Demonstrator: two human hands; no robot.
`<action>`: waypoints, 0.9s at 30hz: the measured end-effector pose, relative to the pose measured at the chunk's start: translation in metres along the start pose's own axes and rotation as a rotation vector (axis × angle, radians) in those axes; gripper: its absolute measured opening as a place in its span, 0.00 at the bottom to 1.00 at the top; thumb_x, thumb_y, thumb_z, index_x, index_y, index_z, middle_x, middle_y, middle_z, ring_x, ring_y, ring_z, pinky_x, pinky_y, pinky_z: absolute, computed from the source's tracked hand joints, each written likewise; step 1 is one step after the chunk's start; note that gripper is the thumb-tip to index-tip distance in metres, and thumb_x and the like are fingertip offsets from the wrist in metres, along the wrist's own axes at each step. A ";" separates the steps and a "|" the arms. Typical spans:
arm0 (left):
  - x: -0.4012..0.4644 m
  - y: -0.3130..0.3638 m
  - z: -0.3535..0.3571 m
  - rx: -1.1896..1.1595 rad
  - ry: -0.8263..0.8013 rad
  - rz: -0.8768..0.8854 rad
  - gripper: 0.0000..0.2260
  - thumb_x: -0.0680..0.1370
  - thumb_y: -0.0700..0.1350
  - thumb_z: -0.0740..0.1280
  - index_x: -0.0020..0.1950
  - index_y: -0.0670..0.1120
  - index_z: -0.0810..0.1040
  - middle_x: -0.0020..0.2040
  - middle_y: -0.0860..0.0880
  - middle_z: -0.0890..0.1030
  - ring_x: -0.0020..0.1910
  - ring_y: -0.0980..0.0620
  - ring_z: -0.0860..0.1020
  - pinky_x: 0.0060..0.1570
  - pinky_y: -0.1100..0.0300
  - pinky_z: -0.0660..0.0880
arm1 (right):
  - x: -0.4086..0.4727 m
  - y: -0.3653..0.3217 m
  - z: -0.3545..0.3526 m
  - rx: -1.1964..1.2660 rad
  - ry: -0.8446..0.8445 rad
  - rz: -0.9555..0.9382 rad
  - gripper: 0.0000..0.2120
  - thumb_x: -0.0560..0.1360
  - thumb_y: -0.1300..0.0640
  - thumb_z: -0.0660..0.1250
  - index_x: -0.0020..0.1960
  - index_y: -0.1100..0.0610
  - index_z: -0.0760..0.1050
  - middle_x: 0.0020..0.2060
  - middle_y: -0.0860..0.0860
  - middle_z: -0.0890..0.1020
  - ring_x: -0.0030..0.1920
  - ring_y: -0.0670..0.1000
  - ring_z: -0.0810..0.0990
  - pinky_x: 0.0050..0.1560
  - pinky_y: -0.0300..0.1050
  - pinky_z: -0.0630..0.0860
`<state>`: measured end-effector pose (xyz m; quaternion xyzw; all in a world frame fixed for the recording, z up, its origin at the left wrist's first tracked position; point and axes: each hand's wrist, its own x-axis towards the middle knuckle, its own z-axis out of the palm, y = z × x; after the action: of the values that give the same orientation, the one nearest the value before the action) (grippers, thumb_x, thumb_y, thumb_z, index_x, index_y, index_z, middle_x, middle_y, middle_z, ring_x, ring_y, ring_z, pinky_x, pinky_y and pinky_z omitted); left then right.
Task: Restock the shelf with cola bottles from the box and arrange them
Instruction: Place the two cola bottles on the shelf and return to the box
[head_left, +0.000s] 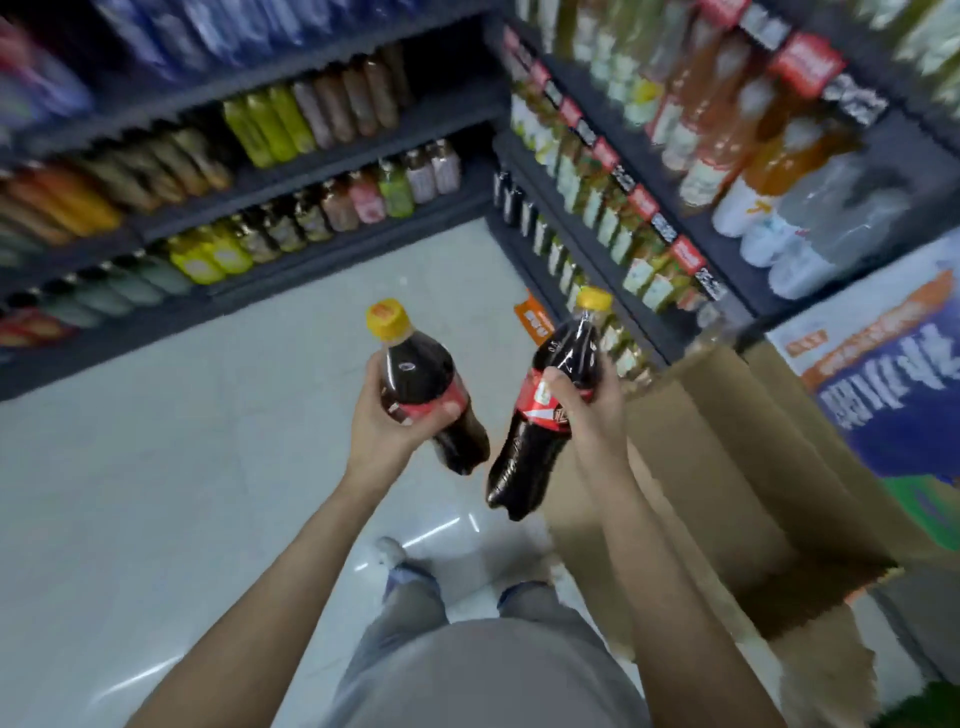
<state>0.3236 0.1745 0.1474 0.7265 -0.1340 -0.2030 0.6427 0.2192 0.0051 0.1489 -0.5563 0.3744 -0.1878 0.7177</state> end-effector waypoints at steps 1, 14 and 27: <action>-0.003 0.000 -0.026 -0.030 0.067 -0.012 0.32 0.58 0.46 0.78 0.59 0.47 0.70 0.51 0.53 0.78 0.46 0.64 0.79 0.46 0.70 0.74 | -0.001 -0.003 0.028 0.020 -0.038 0.019 0.19 0.73 0.64 0.69 0.63 0.59 0.72 0.48 0.48 0.81 0.45 0.41 0.82 0.46 0.35 0.77; -0.015 -0.011 -0.357 -0.323 0.495 -0.005 0.22 0.70 0.54 0.68 0.63 0.50 0.73 0.50 0.50 0.80 0.47 0.52 0.79 0.46 0.59 0.76 | -0.037 0.025 0.406 -0.364 -0.569 -0.223 0.18 0.72 0.56 0.72 0.59 0.54 0.72 0.45 0.41 0.79 0.41 0.31 0.77 0.43 0.25 0.72; 0.077 0.010 -0.629 -0.202 0.853 0.046 0.18 0.77 0.46 0.67 0.66 0.49 0.68 0.52 0.50 0.79 0.44 0.61 0.80 0.44 0.66 0.76 | -0.033 0.025 0.716 -0.351 -0.734 -0.394 0.28 0.62 0.57 0.80 0.54 0.49 0.68 0.48 0.40 0.77 0.47 0.35 0.77 0.46 0.24 0.70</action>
<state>0.6855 0.6911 0.2053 0.6757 0.1479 0.1176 0.7125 0.7280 0.5067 0.2083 -0.7600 0.0084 -0.0449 0.6483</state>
